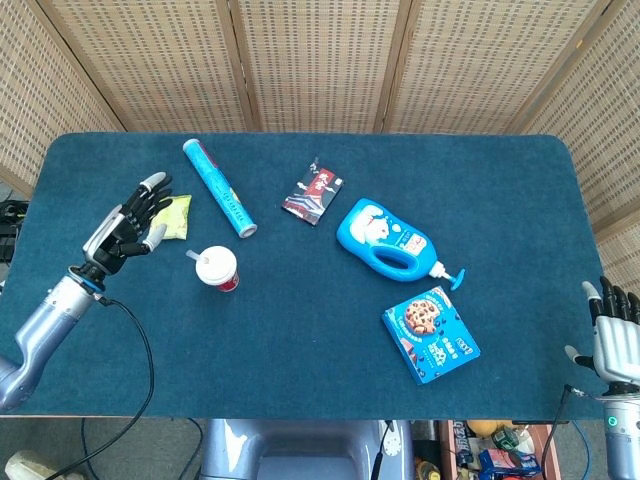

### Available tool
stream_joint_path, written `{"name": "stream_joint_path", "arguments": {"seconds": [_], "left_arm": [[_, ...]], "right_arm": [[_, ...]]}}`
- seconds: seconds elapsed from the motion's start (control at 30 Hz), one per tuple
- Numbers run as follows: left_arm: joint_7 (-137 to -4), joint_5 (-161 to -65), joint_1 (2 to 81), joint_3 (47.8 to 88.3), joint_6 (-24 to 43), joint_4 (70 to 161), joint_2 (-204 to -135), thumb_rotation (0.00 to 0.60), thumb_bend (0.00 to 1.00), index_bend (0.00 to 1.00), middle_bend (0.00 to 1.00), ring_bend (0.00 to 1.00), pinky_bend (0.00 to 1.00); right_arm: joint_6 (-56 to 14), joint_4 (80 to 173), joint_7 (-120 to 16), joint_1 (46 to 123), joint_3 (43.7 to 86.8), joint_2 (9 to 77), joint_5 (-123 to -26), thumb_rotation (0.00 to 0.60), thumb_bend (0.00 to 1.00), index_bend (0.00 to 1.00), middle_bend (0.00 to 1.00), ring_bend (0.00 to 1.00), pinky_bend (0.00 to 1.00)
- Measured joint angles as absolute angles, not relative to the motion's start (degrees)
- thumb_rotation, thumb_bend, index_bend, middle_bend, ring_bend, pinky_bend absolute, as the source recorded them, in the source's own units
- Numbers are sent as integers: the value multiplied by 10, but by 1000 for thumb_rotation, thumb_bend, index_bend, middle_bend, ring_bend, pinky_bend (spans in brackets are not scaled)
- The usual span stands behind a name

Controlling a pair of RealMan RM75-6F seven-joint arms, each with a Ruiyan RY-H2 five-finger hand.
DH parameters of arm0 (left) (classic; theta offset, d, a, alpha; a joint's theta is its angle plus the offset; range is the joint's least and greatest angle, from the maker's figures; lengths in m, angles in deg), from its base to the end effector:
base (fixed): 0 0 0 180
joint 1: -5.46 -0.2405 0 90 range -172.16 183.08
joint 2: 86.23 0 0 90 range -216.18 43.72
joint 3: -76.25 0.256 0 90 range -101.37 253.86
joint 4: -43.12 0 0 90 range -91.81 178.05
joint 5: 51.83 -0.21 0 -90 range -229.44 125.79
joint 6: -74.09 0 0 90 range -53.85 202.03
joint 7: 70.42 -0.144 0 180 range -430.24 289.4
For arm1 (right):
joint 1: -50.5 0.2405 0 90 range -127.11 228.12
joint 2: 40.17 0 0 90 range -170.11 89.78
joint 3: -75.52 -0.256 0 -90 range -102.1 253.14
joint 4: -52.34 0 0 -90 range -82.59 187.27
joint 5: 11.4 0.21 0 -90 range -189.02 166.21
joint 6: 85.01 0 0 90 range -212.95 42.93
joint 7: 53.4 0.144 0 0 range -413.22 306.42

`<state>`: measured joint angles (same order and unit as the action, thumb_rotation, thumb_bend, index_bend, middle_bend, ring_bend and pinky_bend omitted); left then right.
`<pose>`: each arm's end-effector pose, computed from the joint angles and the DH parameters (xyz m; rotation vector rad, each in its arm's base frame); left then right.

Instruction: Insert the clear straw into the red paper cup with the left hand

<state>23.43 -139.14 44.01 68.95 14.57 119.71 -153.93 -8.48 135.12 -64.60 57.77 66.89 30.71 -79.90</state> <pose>-0.2145 0.3726 0.1278 -1.1044 -2.1558 -1.8003 -0.3648 -0.2120 0.1499 1.2249 -0.9005 0.5990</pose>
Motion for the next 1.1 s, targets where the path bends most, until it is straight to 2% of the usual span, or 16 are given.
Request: {"name": "stream_joint_path", "arguments": {"seconds": [0.23,0.3,0.37,0.47,0.7,0.93,1.1], "left_arm": [[211,-1390,430,688,127,1197,-1535,600,472,0,0,0,0],[190,-1394,426,691,119,1196,-1533,600,389,0,0,0,0],[152,-1399,419,696,110,1195,-1530,600,229,0,0,0,0],[71,-1402,406,704,95,1197,-1523,600,124,0,0,0,0],[-235,-1379,349,716,35,1244,-1503,600,114,0,0,0,0],[-595,-1334,267,739,-53,1374,-1474,600,115,0,0,0,0],[-757,-1325,201,767,-121,1472,-1466,600,116,0,0,0,0]], "right_arm": [[-84,1353,-646,578,670,307,-801,600,0,0,0,0,0],[-84,1354,-646,577,670,307,-802,600,0,0,0,0,0],[-83,1355,-645,577,670,306,-803,600,0,0,0,0,0],[-82,1358,-642,576,671,304,-805,600,0,0,0,0,0],[-73,1367,-632,573,673,297,-818,600,0,0,0,0,0],[-63,1379,-618,569,676,289,-833,600,0,0,0,0,0],[-53,1383,-607,564,676,282,-841,600,0,0,0,0,0]]}}
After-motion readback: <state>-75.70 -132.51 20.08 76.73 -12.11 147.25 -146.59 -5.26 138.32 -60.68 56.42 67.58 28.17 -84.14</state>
